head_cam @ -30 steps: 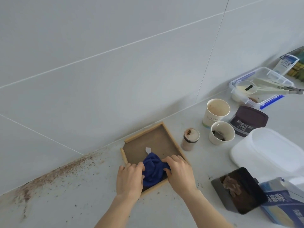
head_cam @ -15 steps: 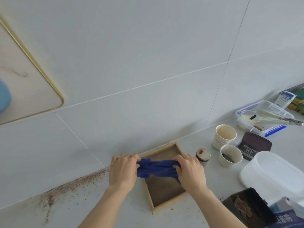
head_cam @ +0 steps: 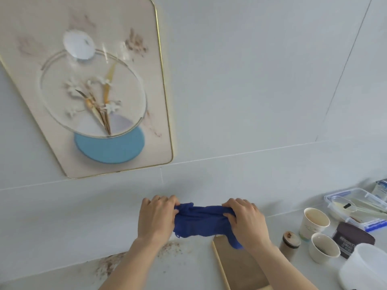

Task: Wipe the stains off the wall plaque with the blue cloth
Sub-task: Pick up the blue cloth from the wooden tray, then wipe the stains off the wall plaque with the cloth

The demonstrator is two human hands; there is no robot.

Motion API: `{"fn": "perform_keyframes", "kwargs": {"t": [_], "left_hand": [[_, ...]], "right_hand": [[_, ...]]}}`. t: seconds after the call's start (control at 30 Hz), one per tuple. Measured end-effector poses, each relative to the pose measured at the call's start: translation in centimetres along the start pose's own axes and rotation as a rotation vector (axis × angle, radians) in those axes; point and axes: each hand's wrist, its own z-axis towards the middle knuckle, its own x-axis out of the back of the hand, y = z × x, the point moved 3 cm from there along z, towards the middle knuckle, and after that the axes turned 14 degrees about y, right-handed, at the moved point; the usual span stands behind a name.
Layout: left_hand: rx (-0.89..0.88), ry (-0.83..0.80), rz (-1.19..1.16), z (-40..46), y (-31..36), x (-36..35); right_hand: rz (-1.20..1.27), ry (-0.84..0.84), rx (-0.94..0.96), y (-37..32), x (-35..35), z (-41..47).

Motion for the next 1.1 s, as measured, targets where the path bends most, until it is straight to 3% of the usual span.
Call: {"fn": "perform_keyframes", "kwargs": {"t": [0.37, 0.63, 0.77, 0.97, 1.1], "left_hand": [[0.082, 0.155, 0.014, 1.7, -9.2, 10.0], [0.12, 0.215, 0.025, 2.7, -12.1, 14.4], [0.121, 0.261, -0.019, 3.3, -12.4, 15.6], [0.176, 0.264, -0.5, 4.3, -10.7, 16.2], [0.169, 0.27, -0.696, 4.7, -7.6, 16.0]], "right_hand": [[-0.003, 0.057, 0.171, -12.9, 2.1, 3.9], [-0.011, 0.04, 0.163, -18.5, 3.6, 5.8], [0.27, 0.014, -0.054, -19.0, 3.9, 6.9], [1.049, -0.16, -0.755, -19.3, 3.2, 6.8], [1.349, -0.255, -0.891, -22.1, 2.5, 5.8]]}}
